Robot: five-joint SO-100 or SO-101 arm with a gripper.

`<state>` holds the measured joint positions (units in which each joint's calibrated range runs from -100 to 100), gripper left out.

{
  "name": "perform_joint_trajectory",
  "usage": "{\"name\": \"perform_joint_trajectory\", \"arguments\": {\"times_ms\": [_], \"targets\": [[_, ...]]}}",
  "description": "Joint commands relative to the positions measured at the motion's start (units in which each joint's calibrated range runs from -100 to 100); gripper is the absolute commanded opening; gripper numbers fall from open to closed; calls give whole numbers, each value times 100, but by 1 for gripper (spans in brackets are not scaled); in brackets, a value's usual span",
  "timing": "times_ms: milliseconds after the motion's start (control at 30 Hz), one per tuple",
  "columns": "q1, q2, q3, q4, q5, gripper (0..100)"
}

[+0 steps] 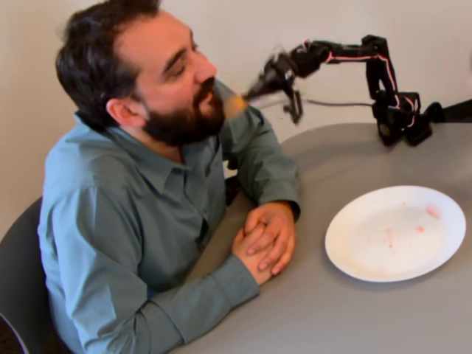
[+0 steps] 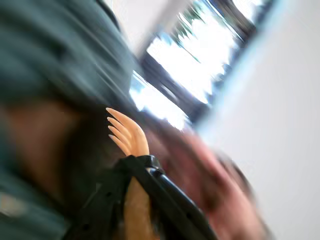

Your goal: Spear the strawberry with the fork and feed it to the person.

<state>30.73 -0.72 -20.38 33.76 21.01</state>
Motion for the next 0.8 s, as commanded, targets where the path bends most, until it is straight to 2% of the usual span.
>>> {"name": "perform_joint_trajectory", "arguments": {"times_ms": [0, 33, 100, 233, 300, 367, 533, 633, 767], "targets": [[-633, -873, -216, 1576, -580, 2], [-1215, -1339, 36, 2359, -1000, 2], [-2141, -2144, 740, 3142, -1545, 2], [-2835, -3473, 2516, 3377, -1818, 2], [-2917, -4583, 4364, 2655, -1787, 2], [-2879, -5718, 6520, 1236, -1692, 2], [-2708, -7955, 10370, -809, -1456, 2], [-2499, -8937, 11569, -1357, -1446, 2], [-2439, -9606, 12038, -565, -1771, 2]]}}
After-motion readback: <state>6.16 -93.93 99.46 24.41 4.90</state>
